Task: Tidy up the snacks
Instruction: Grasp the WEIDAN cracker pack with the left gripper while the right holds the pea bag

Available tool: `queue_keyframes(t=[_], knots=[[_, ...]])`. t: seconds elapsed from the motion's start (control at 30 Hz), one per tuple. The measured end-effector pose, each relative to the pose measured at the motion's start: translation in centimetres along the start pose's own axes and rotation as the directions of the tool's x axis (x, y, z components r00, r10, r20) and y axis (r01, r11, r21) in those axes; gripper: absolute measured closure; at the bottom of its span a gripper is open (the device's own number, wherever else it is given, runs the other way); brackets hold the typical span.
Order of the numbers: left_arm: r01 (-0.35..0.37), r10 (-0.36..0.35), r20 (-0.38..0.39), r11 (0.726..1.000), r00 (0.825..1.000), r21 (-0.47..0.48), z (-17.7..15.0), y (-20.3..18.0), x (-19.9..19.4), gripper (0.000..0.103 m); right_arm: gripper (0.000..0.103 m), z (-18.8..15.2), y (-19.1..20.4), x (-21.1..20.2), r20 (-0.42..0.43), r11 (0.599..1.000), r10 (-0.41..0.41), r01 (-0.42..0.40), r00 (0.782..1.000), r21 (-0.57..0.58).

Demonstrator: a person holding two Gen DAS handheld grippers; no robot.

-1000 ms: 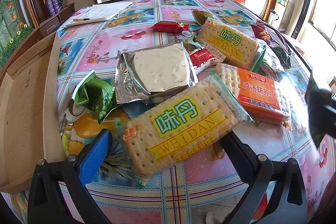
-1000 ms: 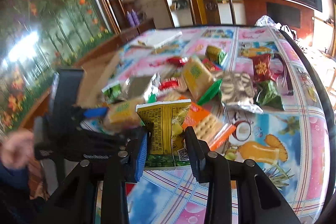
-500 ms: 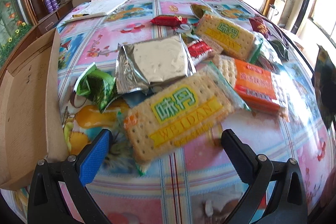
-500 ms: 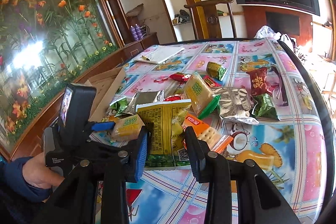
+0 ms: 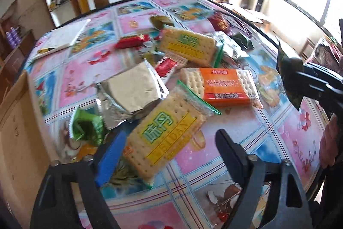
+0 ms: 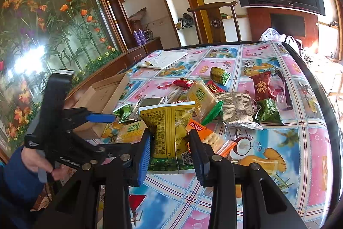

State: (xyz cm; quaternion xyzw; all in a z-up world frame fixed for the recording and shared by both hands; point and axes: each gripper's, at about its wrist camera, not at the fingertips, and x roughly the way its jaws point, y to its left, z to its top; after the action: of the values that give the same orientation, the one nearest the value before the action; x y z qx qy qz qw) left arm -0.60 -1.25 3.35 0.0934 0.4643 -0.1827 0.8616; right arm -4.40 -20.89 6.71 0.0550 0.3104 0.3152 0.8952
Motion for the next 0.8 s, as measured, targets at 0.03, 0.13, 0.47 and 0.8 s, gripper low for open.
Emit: queue_keyframes(t=[0.03,0.13,0.47,0.8], knots=[[0.001,-0.001,0.002,1.000,1.000,0.013,0.1,0.0,0.3,0.023,0.066,0.0,-0.1,0.0,0.000,1.000,0.002,-0.002,1.000,0.004],[0.006,-0.006,0.001,1.000,1.000,0.028,0.4,-0.2,0.4,0.024,0.066,0.1,-0.2,0.1,-0.004,1.000,-0.002,0.002,1.000,0.009],[0.026,-0.028,0.020,0.997,0.999,0.068,1.0,-0.7,-0.7,0.025,0.066,0.1,-0.1,0.2,-0.006,1.000,0.008,-0.008,1.000,0.007],[0.059,-0.057,-0.065,0.998,0.996,0.026,-0.3,-0.6,1.1,0.056,0.065,0.0,-0.1,0.3,-0.006,1.000,0.010,-0.010,1.000,0.008]])
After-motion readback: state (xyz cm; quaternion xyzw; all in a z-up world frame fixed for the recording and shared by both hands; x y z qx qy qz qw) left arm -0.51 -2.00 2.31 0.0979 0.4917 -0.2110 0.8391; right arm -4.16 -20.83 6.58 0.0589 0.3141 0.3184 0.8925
